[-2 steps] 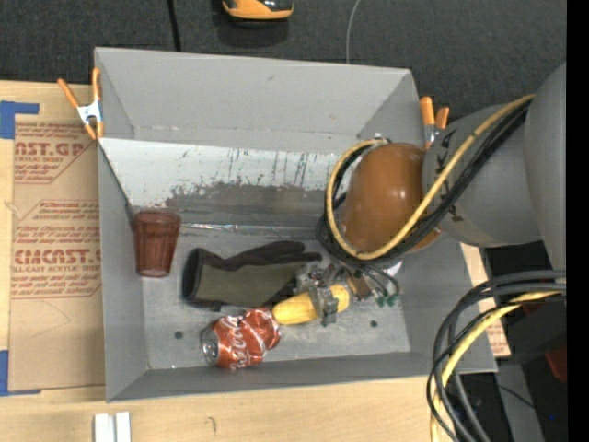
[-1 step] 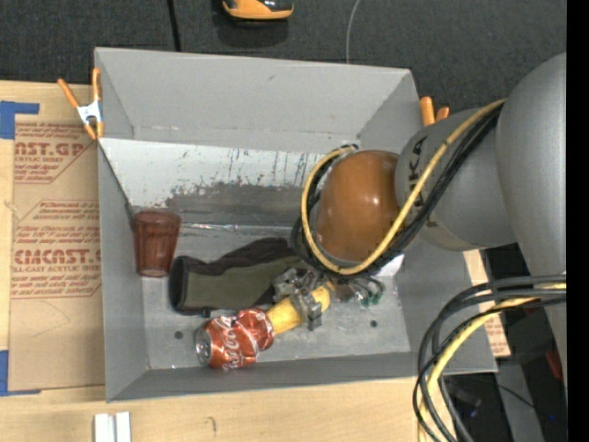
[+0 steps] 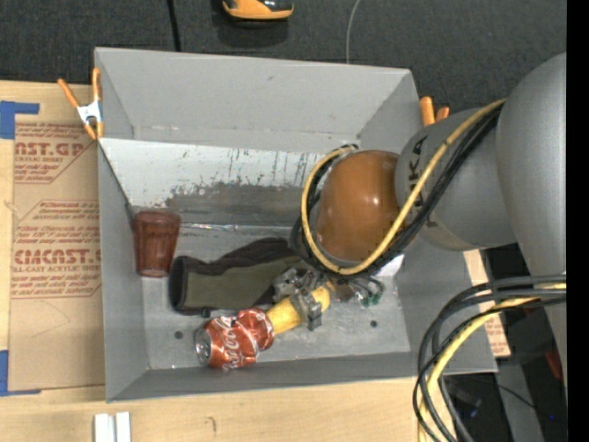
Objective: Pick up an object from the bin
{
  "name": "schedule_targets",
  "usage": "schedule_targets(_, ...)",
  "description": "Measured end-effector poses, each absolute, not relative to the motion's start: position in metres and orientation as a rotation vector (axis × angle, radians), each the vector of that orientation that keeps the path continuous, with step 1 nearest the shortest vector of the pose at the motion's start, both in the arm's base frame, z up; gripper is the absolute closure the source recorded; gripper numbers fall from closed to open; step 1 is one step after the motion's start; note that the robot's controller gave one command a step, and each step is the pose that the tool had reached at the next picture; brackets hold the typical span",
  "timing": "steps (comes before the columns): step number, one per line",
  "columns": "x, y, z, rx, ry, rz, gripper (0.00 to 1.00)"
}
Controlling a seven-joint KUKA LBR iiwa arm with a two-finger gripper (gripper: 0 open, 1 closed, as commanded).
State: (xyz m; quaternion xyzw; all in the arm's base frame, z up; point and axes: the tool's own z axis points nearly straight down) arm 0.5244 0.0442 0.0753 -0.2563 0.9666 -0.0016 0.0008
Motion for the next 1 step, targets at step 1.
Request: schedule_targets(1, 0.5159, 0.0521, 0.1202, -0.839, 3.032, 0.002, 1.0)
